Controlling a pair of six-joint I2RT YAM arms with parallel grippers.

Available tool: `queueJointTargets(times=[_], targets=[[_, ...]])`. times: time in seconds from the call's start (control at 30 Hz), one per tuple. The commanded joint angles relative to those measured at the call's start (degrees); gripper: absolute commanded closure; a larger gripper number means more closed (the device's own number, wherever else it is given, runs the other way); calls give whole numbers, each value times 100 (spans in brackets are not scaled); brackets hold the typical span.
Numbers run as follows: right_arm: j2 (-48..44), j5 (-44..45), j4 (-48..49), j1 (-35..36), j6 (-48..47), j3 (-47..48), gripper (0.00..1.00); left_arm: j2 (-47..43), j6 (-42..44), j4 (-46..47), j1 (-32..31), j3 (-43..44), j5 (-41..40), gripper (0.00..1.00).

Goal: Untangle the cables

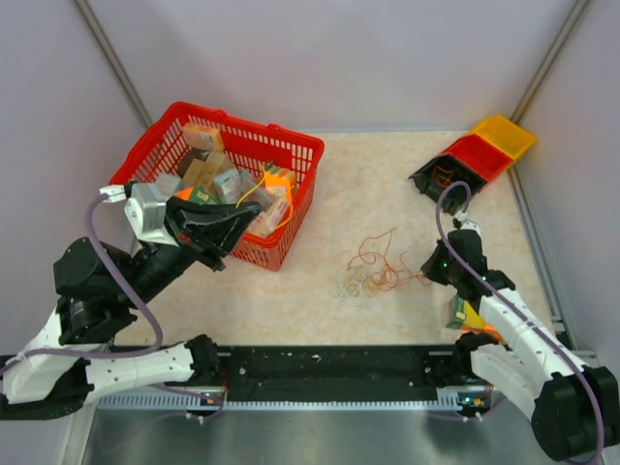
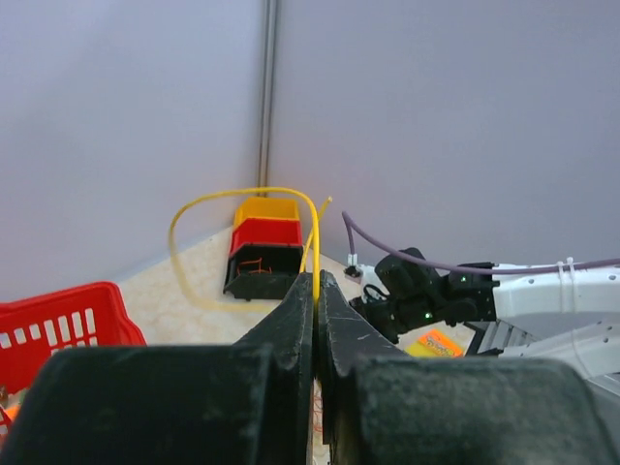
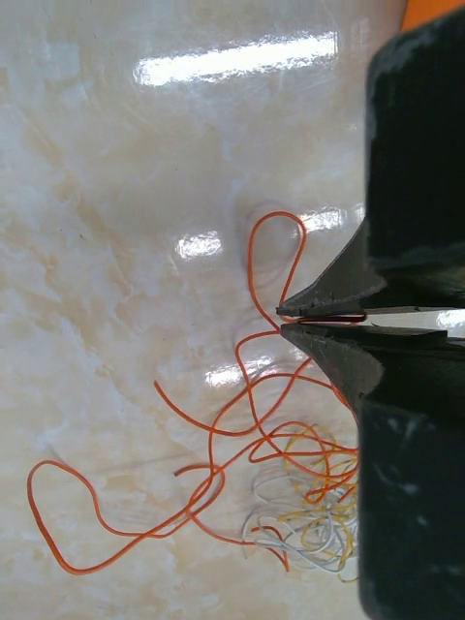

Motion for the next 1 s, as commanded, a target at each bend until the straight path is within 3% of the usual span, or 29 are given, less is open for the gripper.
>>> queueJointTargets(times=[0.0,0.1,0.17,0.37,0.6,0.77,0.97], targets=[[174,-141,69,-14,-286,197,84,198,348,258,-3,376,120,100],[429,-1317,271,30,-603,276,57,522,313,205,-3,807,400,100],[360,-1548,271,188,-664,329,43,725,164,205,-3,852,585,100],[-692,-953,-579,1328,-1138,1109,26,1015,-311,336,6,47,559,100],[-1943,-2521,-125,1445,-1183,1480,17,586,277,759,15,-1335,1860,100],[-1549,-4315,463,1445,-1289,1613,14,453,366,627,15,-1609,2562,100],[-1460,-5485,2332,1542,-658,1077,11,392,199,767,15,-1784,2774,100]])
